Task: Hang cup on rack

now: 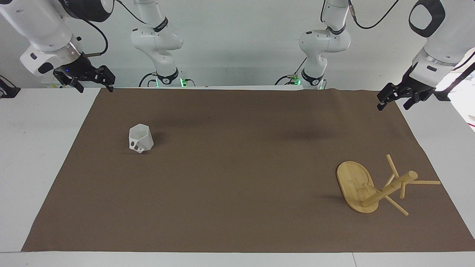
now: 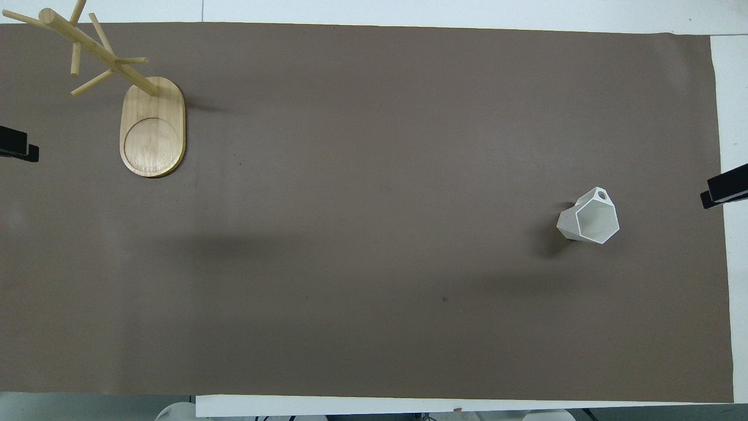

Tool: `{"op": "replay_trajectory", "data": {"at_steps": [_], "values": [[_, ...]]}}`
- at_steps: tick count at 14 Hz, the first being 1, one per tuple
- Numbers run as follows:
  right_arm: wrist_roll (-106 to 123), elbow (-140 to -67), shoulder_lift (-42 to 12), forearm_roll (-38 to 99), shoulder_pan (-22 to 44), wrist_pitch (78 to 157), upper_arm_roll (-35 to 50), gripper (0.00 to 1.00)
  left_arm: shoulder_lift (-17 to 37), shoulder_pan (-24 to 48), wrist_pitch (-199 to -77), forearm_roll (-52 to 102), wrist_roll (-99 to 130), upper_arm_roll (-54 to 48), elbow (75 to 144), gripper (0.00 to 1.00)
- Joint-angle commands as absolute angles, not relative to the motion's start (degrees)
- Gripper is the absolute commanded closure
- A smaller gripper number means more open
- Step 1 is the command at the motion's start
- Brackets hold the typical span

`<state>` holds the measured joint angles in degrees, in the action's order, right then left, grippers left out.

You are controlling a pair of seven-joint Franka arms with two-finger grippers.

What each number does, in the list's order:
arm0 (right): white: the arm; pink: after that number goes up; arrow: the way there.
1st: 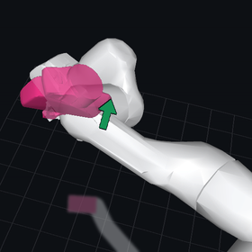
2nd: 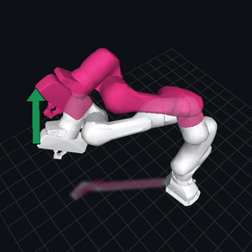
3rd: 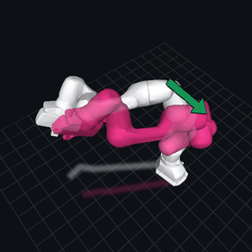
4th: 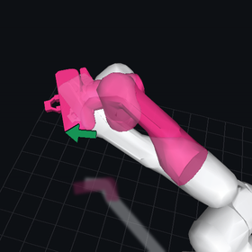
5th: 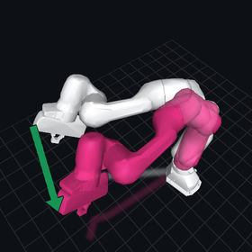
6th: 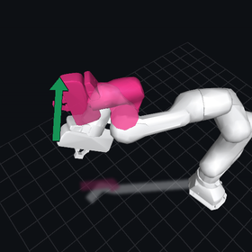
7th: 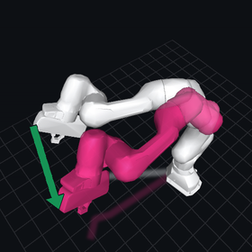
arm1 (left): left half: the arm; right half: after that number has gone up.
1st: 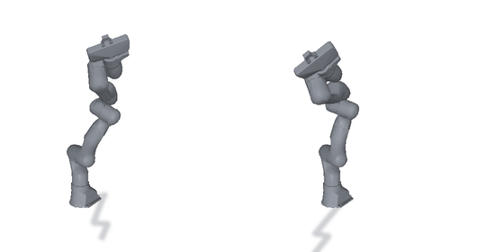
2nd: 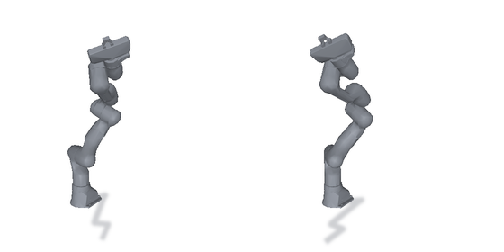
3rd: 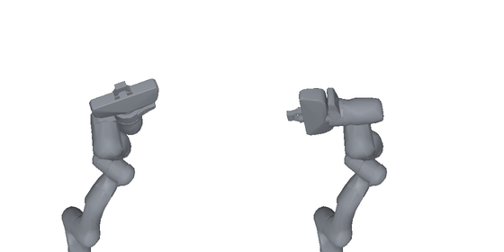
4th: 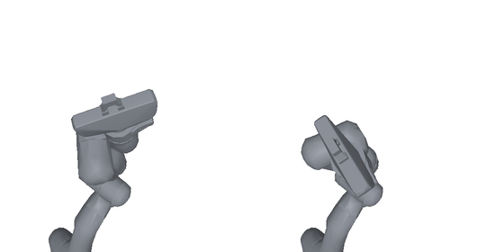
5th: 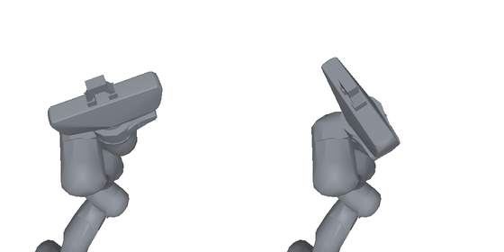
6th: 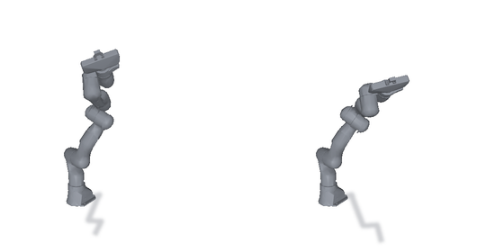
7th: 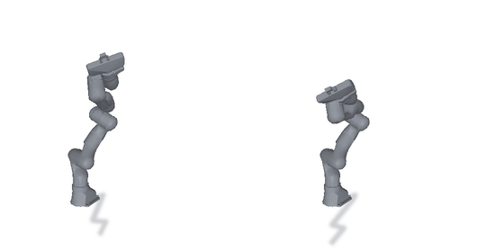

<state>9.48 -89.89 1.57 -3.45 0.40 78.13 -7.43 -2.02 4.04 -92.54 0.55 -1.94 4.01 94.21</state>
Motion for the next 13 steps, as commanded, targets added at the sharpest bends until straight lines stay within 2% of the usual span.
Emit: {"op": "replay_trajectory", "data": {"at_steps": [1,8,11,13], "values": [[9.41,-89.38,1.14,-4.57,0.09,78.66,-6.86,0.00,-3.16,4.57,-92.46,-1.05,1.65,3.87,95.01,0.00],[10.62,-90.26,2.28,-3.52,-0.44,78.14,-7.03,0.00,-3.16,4.83,-92.46,-1.05,0.70,3.60,95.01,0.00],[21.93,-90.53,2.64,-3.52,-0.35,78.66,-7.12,0.00,-3.16,4.83,-92.46,-1.05,0.70,3.60,95.01,0.00],[33.16,-91.66,2.72,-3.43,-0.87,82.33,-7.29,0.00,-3.16,4.83,-92.55,-1.05,0.70,3.60,95.01,0.00]]}}
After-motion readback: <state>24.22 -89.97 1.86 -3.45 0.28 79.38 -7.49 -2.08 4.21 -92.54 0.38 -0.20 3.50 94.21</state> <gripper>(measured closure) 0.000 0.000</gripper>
